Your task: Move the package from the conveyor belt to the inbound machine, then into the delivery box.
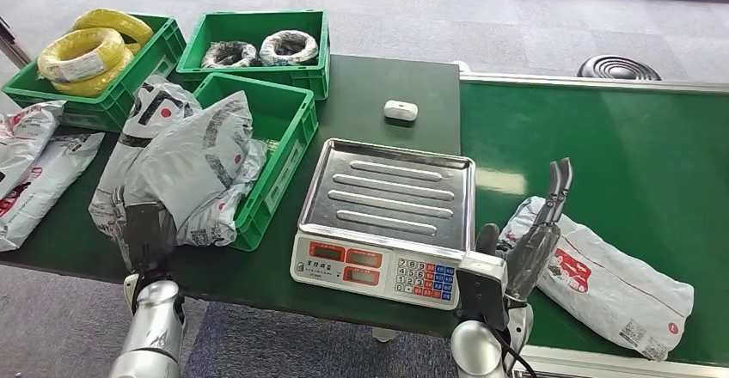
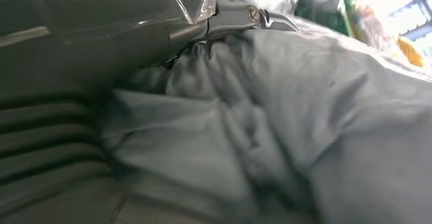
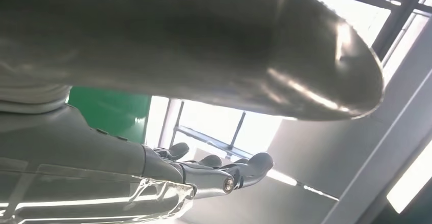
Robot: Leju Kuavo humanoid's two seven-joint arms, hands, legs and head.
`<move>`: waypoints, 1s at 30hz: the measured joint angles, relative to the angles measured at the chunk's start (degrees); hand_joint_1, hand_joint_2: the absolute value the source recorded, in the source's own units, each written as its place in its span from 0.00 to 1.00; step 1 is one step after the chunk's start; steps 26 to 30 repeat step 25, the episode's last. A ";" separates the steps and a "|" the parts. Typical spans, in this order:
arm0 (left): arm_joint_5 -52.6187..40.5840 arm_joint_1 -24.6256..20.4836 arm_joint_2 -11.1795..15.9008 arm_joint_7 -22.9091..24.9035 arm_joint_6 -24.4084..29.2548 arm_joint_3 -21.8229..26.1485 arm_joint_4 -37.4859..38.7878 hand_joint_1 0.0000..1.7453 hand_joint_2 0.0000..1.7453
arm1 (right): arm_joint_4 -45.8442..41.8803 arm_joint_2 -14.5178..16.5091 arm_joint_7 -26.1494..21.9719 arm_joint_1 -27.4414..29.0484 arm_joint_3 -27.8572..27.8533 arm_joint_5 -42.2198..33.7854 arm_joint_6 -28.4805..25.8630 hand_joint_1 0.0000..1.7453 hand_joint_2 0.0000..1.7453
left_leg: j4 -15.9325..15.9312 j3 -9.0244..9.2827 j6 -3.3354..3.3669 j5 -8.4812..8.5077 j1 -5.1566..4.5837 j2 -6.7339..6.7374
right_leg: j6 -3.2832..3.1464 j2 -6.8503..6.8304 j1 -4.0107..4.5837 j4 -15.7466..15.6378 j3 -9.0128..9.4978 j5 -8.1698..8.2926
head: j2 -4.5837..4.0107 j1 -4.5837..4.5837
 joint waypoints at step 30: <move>18.09 19.17 -0.35 -2.00 -11.87 -33.24 -51.35 0.00 0.00 | 5.96 -1.45 0.99 -1.56 2.60 0.28 0.00 0.00 0.00 | 0.01 -0.58 0.01 0.00 0.03 -0.01 | 0.01 0.02 0.06 -0.01 -0.61 -0.01 | 0.00 0.00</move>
